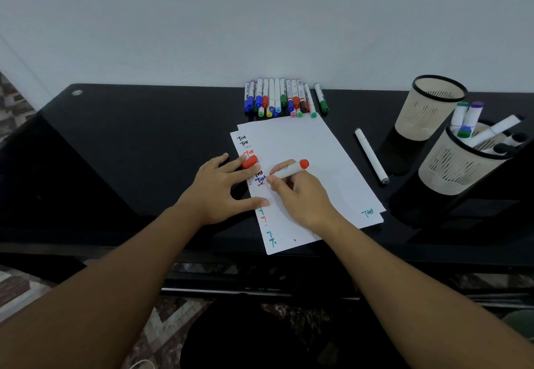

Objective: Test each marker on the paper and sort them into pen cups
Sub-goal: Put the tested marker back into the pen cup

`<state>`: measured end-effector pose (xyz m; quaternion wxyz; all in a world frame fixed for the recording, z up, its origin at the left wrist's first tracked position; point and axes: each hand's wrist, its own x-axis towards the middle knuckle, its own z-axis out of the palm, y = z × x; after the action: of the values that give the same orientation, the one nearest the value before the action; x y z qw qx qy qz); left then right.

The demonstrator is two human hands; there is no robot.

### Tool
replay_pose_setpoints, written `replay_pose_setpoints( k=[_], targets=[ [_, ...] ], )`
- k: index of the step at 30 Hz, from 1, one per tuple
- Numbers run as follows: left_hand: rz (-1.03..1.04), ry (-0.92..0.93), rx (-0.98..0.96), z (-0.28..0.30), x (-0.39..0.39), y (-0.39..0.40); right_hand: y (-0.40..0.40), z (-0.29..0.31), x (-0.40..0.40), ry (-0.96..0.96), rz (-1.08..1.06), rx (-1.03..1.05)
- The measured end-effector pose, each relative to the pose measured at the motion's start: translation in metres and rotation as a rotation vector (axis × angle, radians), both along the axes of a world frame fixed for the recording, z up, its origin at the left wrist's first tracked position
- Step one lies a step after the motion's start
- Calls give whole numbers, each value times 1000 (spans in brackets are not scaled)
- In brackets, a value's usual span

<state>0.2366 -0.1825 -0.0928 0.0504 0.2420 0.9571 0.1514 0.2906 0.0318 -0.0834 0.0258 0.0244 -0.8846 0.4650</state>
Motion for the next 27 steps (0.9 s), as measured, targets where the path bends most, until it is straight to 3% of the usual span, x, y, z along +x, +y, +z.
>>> replay_pose_setpoints(
  k=[27],
  targets=[
    [5, -14, -2, 2, 1, 0, 3, 3, 4, -12, -28, -43]
  ],
)
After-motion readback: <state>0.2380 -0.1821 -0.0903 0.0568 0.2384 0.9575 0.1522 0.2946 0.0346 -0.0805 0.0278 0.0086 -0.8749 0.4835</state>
